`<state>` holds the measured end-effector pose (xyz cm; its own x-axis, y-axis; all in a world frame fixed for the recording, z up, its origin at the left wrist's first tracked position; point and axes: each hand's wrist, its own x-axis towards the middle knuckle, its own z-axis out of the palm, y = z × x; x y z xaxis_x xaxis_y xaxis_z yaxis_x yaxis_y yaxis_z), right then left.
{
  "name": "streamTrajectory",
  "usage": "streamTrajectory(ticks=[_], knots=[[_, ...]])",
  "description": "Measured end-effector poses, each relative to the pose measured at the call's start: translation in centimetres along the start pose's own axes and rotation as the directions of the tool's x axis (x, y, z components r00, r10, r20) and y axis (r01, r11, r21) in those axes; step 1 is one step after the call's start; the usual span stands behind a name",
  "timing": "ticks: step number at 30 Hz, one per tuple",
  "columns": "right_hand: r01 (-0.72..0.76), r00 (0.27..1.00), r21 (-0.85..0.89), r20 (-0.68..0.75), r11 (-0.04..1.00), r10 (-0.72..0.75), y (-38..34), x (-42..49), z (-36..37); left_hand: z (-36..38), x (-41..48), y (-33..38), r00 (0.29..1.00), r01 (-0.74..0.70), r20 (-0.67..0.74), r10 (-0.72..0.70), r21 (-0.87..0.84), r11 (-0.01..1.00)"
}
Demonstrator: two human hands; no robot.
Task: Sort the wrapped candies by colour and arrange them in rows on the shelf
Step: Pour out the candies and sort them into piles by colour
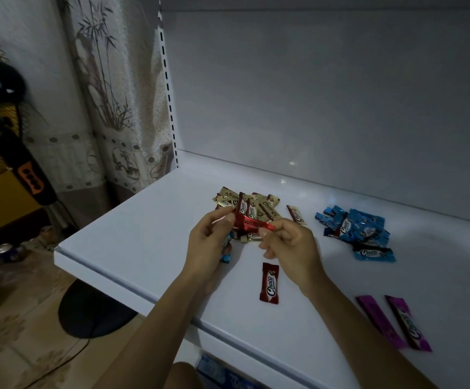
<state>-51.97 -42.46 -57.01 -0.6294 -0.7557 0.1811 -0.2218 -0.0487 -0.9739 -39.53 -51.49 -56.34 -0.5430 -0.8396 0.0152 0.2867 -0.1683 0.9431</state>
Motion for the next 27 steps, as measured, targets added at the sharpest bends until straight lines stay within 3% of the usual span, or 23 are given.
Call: streamTrajectory(ticks=[2, 4, 5, 9, 12, 13, 15, 17, 18, 22, 27], knots=[[-0.008, 1.0, -0.019, -0.029, 1.0, 0.007, -0.1, -0.2, -0.1, -0.1, 0.2, 0.6, 0.99, 0.119, -0.053, -0.131, -0.194, 0.974], [-0.026, 0.998, -0.044, -0.054, 0.999, 0.024, -0.1, -0.4, -0.1, -0.3, 0.3, 1.0, 0.963, 0.205, -0.064, -0.262, -0.458, 0.865], [-0.026, 0.997, -0.048, -0.068, 0.999, 0.022, -0.1, -0.4, -0.1, -0.5, 0.2, 1.1, 0.958, 0.211, -0.062, -0.28, -0.509, 0.834], [-0.008, 0.997, -0.05, -0.071, 0.999, 0.004, -0.5, -0.8, -0.3, -0.4, -0.5, 1.2, 0.96, 0.195, -0.06, -0.275, -0.563, 0.803], [0.106, 0.981, -0.266, -0.127, 0.958, -0.144, -0.7, -2.8, -1.1, -0.9, -0.7, 1.1, 0.954, 0.199, -0.066, -0.292, -0.588, 0.784], [0.208, 0.952, -0.394, -0.128, 0.895, -0.278, -0.9, -3.7, -1.5, -1.0, -0.7, 1.1, 0.951, 0.202, -0.073, -0.301, -0.59, 0.781], [0.424, 0.808, -0.676, -0.016, 0.602, -0.588, -1.3, -5.5, -2.5, -0.8, -0.8, 1.1, 0.946, 0.221, -0.069, -0.317, -0.581, 0.784], [0.494, 0.705, -0.801, 0.141, 0.339, -0.695, -1.4, -7.0, -3.0, -0.4, -1.0, 1.4, 0.95, 0.222, -0.062, -0.307, -0.557, 0.8], [0.512, 0.702, -0.805, 0.189, 0.301, -0.687, -1.1, -7.5, -3.1, -0.3, -1.1, 1.5, 0.952, 0.217, -0.062, -0.299, -0.551, 0.806], [0.514, 0.816, -0.735, 0.26, 0.442, -0.517, 0.4, -8.5, -2.9, -0.3, -0.8, 1.5, 0.952, 0.217, -0.056, -0.302, -0.571, 0.792], [0.475, 0.837, -0.696, 0.168, 0.539, -0.521, -0.1, -8.3, -2.9, 0.2, -1.8, 1.4, 0.944, 0.285, 0.04, -0.328, -0.601, 0.747]])
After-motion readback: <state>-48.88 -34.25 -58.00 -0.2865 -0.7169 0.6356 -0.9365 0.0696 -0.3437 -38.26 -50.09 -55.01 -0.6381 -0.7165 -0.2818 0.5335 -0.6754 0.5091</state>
